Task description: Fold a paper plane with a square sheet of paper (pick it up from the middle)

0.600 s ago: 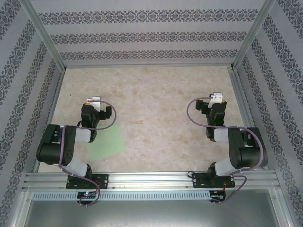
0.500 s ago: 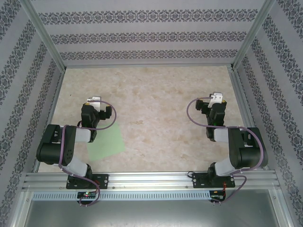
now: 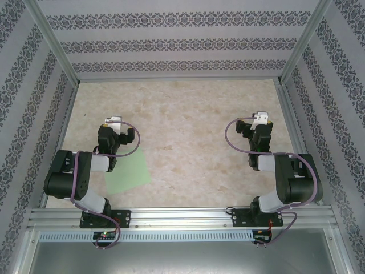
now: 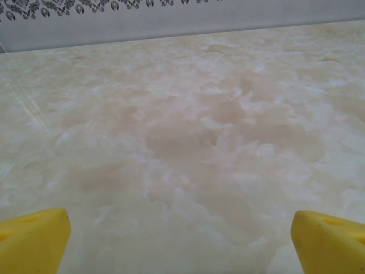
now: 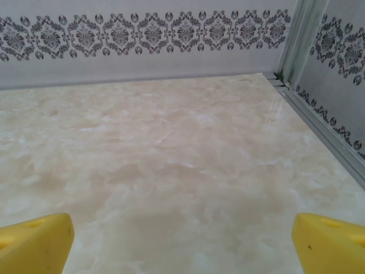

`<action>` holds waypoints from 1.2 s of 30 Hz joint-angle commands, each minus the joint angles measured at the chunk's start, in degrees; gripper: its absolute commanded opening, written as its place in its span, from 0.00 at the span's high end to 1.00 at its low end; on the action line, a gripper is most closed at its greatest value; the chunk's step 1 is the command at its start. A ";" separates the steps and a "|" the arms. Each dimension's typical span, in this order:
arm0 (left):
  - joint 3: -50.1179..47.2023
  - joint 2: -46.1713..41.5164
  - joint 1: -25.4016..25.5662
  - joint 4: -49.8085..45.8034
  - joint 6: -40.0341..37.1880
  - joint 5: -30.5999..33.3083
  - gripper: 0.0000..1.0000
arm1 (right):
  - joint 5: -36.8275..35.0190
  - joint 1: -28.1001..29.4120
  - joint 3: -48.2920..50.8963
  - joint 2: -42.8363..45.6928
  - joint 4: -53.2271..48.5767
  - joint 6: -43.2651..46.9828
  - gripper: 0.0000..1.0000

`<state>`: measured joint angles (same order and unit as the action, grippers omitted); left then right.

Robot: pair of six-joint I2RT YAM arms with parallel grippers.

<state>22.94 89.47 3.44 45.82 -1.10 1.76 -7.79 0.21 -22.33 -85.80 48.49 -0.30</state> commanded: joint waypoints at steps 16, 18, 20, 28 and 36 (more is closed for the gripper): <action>9.19 -10.68 -0.37 -20.87 1.47 0.53 0.00 | -6.68 2.05 -6.82 16.93 -23.16 -4.45 0.02; 12.69 -12.79 -0.37 -28.18 2.98 0.79 0.00 | -7.61 2.66 -9.35 19.89 -30.93 -8.91 0.02; 16.14 -14.09 -0.37 -34.76 6.71 1.39 0.00 | -8.59 3.20 -11.83 21.92 -38.31 -13.22 0.02; 35.16 -7.47 -0.28 -62.98 19.28 -2.21 0.00 | -3.62 4.01 -20.87 20.05 -57.16 -26.51 0.02; 39.89 -4.30 0.67 -87.42 32.81 -6.00 0.01 | 6.00 8.17 -25.16 11.76 -64.05 -32.12 0.02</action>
<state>62.92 85.95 3.55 -26.61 23.14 -1.54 -6.17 6.55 -45.69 -72.47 -10.70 -28.42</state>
